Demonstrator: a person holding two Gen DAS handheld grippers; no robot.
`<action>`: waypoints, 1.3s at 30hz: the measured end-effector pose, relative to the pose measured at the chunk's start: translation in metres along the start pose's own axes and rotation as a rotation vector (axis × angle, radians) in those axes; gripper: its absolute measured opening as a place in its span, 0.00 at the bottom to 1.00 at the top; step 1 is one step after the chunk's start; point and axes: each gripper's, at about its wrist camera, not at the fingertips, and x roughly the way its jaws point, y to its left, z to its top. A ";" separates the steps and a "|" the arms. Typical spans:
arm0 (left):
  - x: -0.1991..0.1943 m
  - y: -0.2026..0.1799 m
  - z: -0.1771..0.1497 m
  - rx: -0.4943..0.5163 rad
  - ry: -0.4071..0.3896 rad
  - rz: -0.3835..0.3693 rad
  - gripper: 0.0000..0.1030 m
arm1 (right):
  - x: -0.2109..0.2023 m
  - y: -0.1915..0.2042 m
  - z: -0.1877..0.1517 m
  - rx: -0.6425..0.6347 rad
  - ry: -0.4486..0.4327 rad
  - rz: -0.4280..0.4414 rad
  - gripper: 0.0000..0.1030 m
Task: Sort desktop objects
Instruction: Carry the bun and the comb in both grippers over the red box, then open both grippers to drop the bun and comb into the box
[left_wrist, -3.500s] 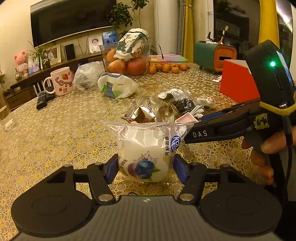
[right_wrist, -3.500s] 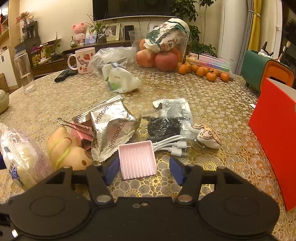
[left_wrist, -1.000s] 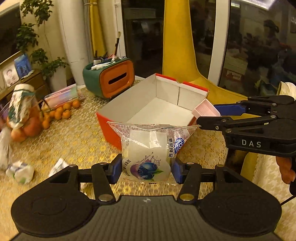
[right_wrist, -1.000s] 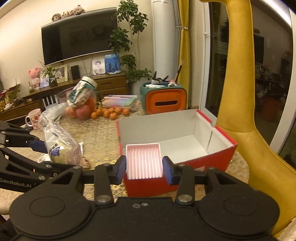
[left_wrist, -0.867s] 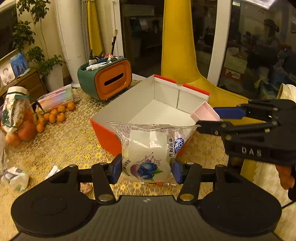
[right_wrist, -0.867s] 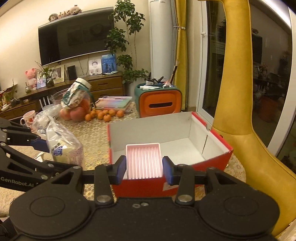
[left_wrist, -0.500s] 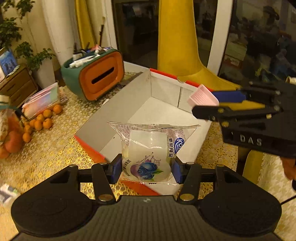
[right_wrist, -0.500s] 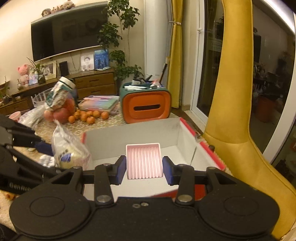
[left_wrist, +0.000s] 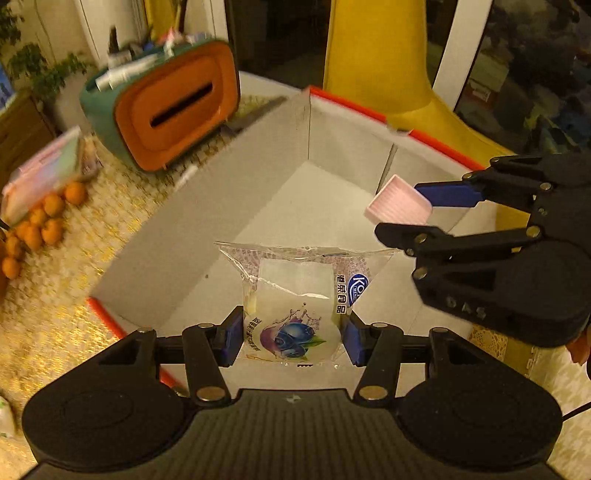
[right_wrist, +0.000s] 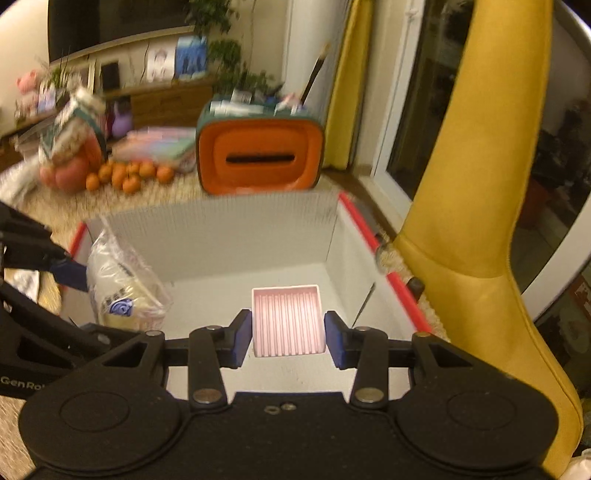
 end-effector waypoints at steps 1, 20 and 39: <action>0.005 0.001 0.002 -0.002 0.013 0.000 0.51 | 0.006 0.000 0.000 -0.008 0.020 0.007 0.40; 0.063 0.022 0.012 -0.044 0.172 0.000 0.52 | 0.058 -0.002 -0.002 -0.090 0.233 0.061 0.40; 0.039 0.028 0.012 -0.087 0.105 -0.025 0.60 | 0.047 0.002 0.000 -0.137 0.225 0.096 0.57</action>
